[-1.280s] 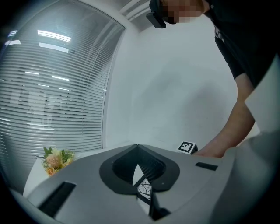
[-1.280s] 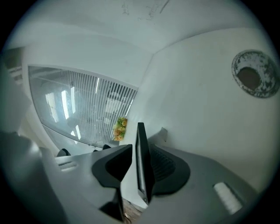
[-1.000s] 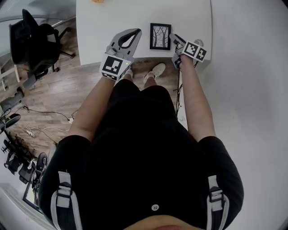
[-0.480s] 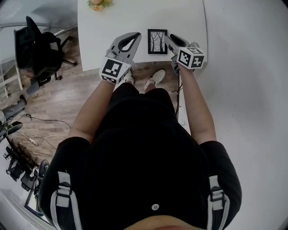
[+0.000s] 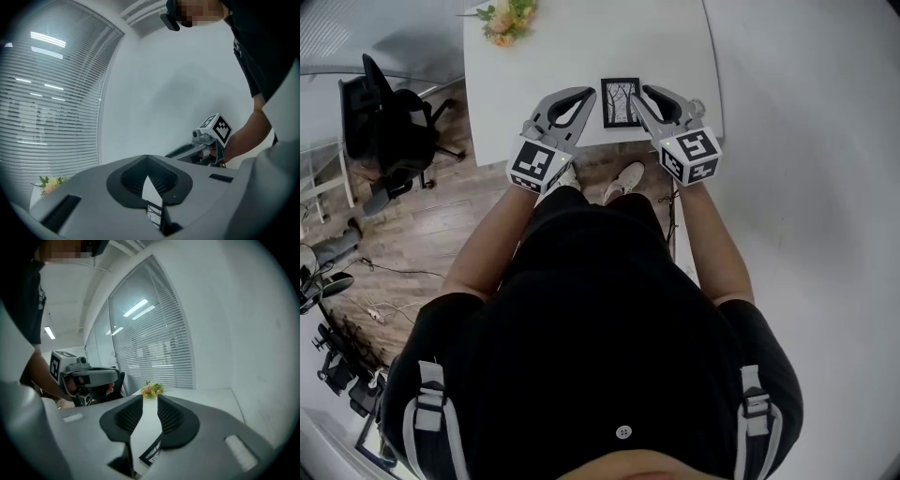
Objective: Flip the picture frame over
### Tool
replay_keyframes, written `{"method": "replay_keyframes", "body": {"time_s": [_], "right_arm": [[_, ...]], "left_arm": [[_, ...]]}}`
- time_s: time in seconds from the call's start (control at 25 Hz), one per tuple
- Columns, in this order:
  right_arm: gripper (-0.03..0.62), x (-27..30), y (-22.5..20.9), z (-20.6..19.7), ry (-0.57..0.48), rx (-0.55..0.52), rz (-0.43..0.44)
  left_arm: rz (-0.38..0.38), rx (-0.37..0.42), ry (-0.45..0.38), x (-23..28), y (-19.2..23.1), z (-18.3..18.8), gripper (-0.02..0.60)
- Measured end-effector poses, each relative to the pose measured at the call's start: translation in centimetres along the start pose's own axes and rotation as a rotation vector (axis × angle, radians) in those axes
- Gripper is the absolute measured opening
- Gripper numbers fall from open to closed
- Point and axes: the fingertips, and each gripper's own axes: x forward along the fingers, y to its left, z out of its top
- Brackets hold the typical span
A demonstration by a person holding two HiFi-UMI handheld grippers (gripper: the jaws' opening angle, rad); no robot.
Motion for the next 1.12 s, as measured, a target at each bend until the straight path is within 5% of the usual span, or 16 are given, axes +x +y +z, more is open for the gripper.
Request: {"method": "replay_keyframes", "body": {"time_s": [0.6,1.12], "right_arm": [[0.011,-4.3,2.8,7.8,-0.181,-0.111,-0.02],[0.009,-5.9,3.8,11.3,-0.26,-0.123,-0.019]], "left_arm": [[-0.051,-0.004,-0.071,0.4,-2.3,6.0,0.002],[-0.074,0.016,-0.145,0.1,-2.7,9.2,0.002]]}}
